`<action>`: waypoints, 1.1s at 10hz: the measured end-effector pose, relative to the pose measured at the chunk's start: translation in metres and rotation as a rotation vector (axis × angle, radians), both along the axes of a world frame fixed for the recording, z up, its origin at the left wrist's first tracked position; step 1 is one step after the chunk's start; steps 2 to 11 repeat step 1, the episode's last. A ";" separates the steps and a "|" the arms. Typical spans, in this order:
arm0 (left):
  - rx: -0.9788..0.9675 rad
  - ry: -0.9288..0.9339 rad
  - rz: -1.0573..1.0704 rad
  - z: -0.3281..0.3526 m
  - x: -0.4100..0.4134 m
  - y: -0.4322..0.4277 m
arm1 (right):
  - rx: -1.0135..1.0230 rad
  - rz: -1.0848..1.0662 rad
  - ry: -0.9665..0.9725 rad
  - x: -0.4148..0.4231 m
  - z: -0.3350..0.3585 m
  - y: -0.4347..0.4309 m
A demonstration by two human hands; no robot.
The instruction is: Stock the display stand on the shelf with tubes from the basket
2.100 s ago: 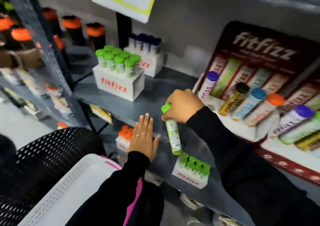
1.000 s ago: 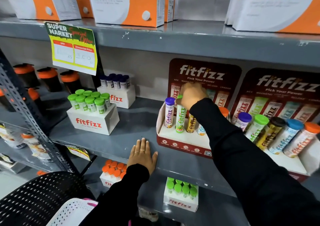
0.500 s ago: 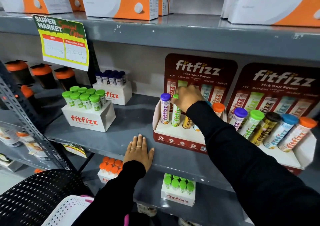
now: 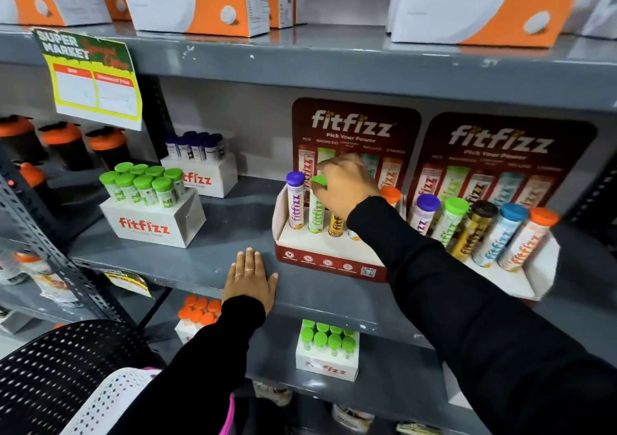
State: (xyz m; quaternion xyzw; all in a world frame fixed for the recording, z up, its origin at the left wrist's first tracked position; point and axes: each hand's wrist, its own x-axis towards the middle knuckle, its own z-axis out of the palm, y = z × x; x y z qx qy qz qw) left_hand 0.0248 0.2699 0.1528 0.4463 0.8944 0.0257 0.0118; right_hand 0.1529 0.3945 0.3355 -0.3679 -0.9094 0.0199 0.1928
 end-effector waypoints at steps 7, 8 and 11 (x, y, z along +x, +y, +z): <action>0.305 -0.011 0.011 0.006 -0.002 0.002 | 0.193 0.143 0.028 -0.002 -0.010 -0.012; 0.305 -0.011 0.011 0.006 -0.002 0.002 | 0.193 0.143 0.028 -0.002 -0.010 -0.012; 0.305 -0.011 0.011 0.006 -0.002 0.002 | 0.193 0.143 0.028 -0.002 -0.010 -0.012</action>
